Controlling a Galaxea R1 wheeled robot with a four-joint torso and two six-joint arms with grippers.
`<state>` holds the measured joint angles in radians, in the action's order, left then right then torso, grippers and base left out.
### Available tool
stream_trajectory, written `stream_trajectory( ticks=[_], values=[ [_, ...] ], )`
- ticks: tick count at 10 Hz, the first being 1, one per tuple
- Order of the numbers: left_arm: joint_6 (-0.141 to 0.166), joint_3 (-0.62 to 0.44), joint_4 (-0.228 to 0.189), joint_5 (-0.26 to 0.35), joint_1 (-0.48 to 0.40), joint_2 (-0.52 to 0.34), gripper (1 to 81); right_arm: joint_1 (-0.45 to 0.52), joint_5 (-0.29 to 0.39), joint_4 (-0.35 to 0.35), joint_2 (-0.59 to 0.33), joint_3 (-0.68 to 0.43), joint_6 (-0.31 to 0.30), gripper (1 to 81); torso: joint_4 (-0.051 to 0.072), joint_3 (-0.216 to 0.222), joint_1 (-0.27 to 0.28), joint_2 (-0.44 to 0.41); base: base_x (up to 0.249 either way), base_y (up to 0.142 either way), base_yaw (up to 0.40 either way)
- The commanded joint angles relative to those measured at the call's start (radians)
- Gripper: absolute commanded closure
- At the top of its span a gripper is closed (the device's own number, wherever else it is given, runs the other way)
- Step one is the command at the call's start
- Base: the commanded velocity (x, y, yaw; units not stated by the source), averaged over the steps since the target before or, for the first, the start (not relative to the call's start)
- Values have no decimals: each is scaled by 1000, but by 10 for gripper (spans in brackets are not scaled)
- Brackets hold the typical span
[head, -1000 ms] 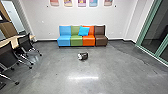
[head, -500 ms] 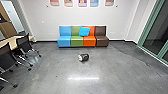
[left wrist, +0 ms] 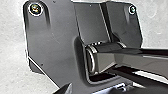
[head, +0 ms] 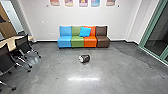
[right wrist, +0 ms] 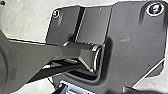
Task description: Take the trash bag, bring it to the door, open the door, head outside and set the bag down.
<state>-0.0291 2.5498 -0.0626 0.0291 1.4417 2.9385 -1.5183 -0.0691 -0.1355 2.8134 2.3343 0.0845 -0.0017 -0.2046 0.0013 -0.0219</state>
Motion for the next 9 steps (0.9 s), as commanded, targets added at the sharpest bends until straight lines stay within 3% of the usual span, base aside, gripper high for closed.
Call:
stream_trajectory(
  ticks=[1, 9],
  values=[
    [-3, -5, 18, 63, -28, -5, 10, 25, 57, -1, -10, -17, 0, 10, 0, 0, 0, 0, 151, 0, 0],
    [-3, -5, 21, 61, -28, -5, 10, 26, 57, 2, -12, -10, 1, 10, 0, 0, 0, 0, 165, 0, 0]
  ],
)
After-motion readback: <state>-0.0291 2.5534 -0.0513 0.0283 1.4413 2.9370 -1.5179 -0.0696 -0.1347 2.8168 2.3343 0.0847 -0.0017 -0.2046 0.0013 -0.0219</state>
